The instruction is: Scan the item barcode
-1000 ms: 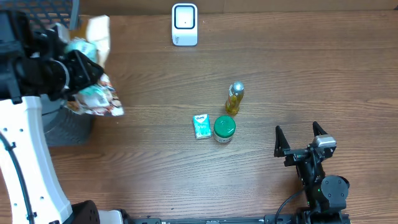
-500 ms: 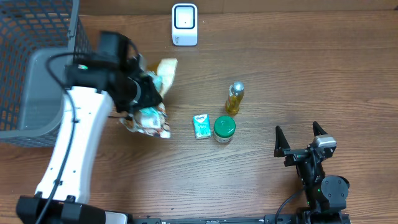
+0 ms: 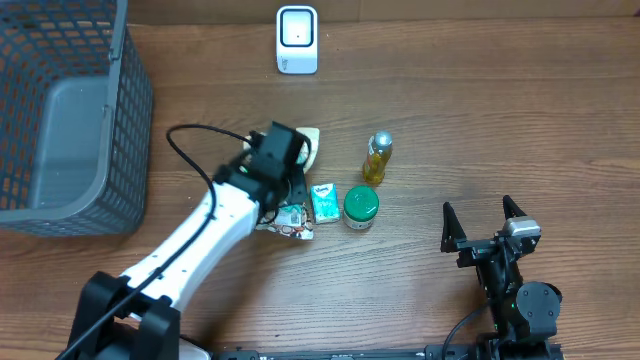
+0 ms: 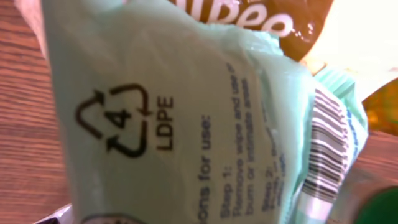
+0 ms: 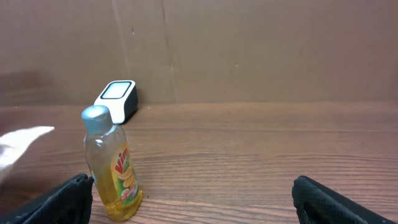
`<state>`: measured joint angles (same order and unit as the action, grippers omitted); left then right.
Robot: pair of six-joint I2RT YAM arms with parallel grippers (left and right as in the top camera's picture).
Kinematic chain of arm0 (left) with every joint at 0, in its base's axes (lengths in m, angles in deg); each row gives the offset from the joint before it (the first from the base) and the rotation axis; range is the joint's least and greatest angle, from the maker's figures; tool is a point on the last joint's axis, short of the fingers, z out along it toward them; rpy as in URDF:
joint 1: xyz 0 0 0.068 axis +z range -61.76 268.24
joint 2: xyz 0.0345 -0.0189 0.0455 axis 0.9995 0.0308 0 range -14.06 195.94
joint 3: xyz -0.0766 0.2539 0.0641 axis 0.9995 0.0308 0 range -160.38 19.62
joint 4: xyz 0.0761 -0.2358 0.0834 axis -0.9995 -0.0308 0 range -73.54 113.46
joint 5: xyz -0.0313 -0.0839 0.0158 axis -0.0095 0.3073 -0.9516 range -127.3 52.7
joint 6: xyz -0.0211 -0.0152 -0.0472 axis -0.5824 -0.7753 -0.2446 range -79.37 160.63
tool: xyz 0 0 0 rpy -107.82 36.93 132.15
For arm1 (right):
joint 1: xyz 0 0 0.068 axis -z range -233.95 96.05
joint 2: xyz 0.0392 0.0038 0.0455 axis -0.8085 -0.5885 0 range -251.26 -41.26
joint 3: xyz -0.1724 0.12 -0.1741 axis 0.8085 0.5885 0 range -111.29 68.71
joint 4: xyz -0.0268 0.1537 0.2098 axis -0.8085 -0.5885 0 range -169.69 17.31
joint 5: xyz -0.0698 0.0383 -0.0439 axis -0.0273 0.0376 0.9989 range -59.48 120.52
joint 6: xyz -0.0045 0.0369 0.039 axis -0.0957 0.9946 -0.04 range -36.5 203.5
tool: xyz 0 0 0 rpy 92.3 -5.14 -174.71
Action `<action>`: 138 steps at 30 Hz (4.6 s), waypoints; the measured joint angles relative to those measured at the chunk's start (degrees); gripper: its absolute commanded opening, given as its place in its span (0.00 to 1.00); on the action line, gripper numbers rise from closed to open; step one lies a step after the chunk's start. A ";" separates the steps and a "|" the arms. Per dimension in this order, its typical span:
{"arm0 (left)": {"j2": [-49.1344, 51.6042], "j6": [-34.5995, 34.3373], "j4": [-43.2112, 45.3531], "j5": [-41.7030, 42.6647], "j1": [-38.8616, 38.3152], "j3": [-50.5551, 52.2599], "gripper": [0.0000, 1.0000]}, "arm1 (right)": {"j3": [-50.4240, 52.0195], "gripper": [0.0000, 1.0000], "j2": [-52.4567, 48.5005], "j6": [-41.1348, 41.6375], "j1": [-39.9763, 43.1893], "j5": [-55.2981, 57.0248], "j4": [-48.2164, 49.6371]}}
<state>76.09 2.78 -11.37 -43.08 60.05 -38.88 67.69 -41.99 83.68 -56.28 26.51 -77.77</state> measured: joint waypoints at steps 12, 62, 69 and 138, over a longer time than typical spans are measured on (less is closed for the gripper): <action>5.46 -1.20 3.96 -4.52 -1.09 3.56 0.32 | 0.00 1.00 0.00 0.00 0.00 -0.02 -0.04; 8.68 8.11 -22.27 0.87 2.47 -18.25 0.54 | 0.00 1.00 0.00 -0.02 0.00 0.00 -0.02; 10.62 8.04 -21.94 0.87 2.47 -18.25 0.55 | 0.00 1.00 0.00 0.00 0.00 0.00 -0.04; 10.93 9.55 -24.59 6.67 20.68 -28.81 1.00 | 0.00 1.00 0.00 0.00 -0.63 0.00 -0.02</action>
<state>87.02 12.33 -35.95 -36.41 80.73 -67.69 67.69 -41.99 83.68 -56.91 26.51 -77.80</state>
